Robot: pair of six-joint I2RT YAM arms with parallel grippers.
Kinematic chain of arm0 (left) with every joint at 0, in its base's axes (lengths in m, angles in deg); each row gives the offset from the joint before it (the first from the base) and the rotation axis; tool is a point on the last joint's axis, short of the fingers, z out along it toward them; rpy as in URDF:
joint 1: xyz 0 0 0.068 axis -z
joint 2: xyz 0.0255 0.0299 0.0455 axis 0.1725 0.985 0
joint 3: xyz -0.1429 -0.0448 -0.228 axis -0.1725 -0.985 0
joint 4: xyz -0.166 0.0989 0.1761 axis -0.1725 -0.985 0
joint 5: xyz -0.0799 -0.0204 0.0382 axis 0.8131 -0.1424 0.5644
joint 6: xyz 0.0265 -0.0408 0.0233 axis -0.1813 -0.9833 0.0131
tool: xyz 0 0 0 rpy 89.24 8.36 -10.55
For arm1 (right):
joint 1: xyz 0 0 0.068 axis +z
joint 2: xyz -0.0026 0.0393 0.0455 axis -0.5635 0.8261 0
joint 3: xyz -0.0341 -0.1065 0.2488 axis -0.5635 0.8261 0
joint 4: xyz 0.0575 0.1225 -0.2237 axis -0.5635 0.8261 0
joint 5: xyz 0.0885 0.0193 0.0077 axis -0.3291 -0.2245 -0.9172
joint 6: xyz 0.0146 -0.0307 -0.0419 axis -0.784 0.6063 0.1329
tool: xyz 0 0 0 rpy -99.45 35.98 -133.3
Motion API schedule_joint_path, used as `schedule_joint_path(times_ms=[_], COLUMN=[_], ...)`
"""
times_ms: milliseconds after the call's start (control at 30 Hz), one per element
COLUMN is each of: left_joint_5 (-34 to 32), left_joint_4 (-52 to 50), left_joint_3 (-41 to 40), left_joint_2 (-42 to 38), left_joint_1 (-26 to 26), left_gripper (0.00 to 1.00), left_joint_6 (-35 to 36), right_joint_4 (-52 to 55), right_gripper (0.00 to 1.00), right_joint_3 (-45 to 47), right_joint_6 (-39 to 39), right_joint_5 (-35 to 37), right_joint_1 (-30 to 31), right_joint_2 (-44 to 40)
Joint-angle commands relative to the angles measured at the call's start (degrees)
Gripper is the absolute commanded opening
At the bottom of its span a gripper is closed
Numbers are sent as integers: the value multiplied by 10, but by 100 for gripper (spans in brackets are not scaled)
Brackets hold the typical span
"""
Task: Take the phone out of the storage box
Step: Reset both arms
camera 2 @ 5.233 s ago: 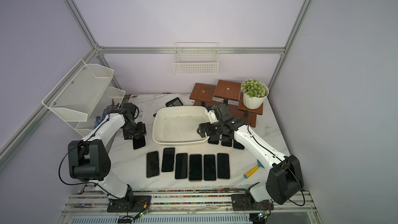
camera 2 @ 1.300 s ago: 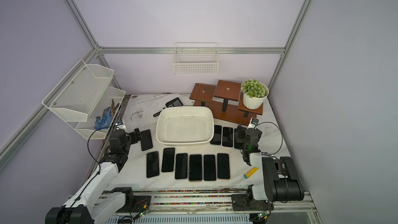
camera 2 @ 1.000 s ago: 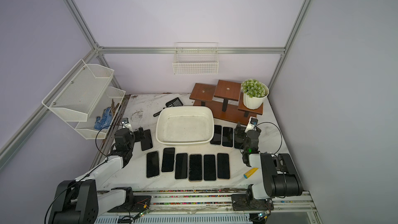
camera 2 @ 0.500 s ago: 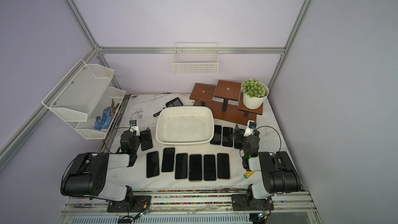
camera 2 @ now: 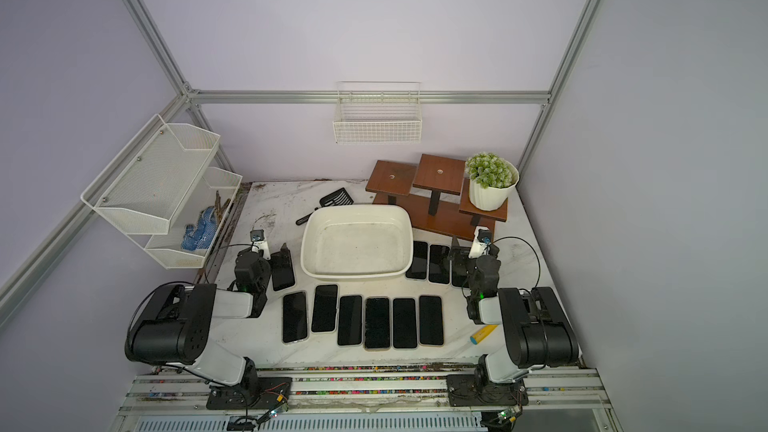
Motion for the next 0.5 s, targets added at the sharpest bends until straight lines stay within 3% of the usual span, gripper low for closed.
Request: schedule_joint_path(times_ms=[0, 467], left_joint_5=[-5, -3], left_joint_4=[23, 24], left_joint_3=[4, 7], left_joint_2=[-7, -1], left_joint_1=[0, 0], left_gripper=[100, 100], left_joint_6=[-6, -5], right_joint_4=[-18, -18], right_gripper=[100, 100], right_joint_3=[1, 1], right_joint_6=[6, 6], right_joint_5=[-5, -5], right_joint_1=[-1, -1], right_joint_2=[6, 6])
